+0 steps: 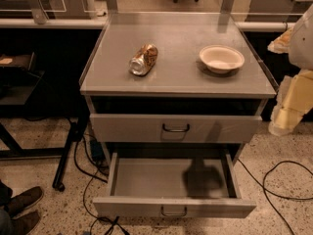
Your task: Close middle drawer
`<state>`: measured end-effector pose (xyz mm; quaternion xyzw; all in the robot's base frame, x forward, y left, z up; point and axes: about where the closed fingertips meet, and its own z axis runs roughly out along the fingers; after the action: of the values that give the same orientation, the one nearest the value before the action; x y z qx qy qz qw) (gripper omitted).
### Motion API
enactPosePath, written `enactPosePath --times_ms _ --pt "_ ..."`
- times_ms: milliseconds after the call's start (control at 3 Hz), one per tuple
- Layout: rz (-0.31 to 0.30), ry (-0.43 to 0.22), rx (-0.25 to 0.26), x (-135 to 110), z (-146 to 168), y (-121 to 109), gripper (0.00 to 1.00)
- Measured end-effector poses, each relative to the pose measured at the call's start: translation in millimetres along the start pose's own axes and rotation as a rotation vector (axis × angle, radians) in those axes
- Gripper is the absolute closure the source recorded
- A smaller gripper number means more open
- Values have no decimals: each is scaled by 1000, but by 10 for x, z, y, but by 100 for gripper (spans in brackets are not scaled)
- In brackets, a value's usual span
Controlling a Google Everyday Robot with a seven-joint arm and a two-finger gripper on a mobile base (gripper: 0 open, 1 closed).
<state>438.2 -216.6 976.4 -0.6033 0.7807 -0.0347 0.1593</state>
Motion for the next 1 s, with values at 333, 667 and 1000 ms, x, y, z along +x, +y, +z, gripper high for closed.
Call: enactPosePath --times_ms 333,667,1000 --pt "0 0 0 0 0 0 0" --pt "0 0 0 0 0 0 9" --pt "0 0 0 0 0 0 30"
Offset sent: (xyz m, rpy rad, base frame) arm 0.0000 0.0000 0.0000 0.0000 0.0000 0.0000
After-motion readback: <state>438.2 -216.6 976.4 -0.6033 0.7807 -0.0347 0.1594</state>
